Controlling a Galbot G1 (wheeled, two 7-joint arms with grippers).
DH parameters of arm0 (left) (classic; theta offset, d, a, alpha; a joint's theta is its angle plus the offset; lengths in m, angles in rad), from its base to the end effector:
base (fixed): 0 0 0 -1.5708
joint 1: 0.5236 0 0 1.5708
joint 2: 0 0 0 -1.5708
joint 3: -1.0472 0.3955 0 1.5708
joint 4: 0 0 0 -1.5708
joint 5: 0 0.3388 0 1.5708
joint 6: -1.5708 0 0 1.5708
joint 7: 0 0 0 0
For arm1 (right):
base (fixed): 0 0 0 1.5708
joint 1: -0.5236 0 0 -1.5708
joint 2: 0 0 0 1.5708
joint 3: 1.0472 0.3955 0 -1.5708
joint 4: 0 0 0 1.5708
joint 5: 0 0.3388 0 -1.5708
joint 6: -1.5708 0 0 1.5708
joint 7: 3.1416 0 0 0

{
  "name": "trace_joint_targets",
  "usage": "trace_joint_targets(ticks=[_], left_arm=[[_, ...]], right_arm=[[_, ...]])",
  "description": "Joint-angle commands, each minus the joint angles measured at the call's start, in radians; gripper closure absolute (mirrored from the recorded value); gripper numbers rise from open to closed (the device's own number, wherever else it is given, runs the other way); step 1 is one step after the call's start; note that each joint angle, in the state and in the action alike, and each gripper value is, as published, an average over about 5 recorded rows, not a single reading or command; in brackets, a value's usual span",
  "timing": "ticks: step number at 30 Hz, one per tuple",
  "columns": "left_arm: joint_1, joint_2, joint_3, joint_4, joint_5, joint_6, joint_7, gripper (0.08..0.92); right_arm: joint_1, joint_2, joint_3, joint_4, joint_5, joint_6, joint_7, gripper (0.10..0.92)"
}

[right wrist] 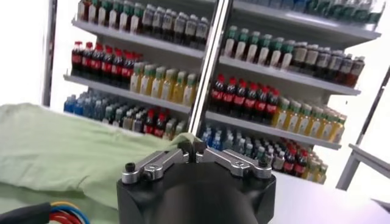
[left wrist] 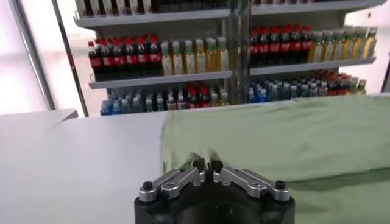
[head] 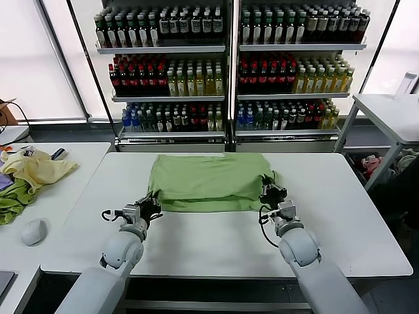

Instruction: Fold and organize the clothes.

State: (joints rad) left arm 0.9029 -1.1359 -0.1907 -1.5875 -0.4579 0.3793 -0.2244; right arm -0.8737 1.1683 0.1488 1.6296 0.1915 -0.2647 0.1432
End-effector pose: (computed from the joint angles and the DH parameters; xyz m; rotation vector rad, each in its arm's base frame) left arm 0.3744 0.0638 -0.3500 -0.1171 -2.7840 -0.1337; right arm 0.3780 -0.0332 -0.3338 0.2740 -2.9757 0.4262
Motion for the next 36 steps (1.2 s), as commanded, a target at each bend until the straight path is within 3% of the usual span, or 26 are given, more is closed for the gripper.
trace_joint_targets(ticks=[1,10,19,23,26,36], left_arm=[[-0.023,-0.003,0.022,0.044,0.069,0.005,-0.008,0.797],[0.104,0.013,-0.041,-0.092,0.073,-0.001,-0.042,0.538],[0.076,0.036,-0.050,-0.022,0.043,0.039,-0.067,0.278],[0.053,0.042,-0.037,-0.003,0.021,0.081,-0.053,0.198],[0.040,0.045,-0.027,0.002,-0.003,0.120,-0.031,0.219],[0.027,0.069,-0.003,-0.006,-0.059,0.203,0.040,0.504]], right_arm=[[0.018,0.001,-0.018,-0.024,-0.019,-0.028,-0.011,0.807],[-0.114,-0.030,0.083,0.089,0.054,-0.033,0.005,0.548],[-0.109,-0.027,0.117,0.026,0.173,-0.185,0.057,0.290],[-0.094,-0.024,0.103,0.013,0.236,-0.243,0.070,0.215],[-0.087,-0.024,0.090,0.011,0.274,-0.268,0.078,0.245],[-0.077,-0.026,0.070,0.010,0.329,-0.295,0.085,0.527]])
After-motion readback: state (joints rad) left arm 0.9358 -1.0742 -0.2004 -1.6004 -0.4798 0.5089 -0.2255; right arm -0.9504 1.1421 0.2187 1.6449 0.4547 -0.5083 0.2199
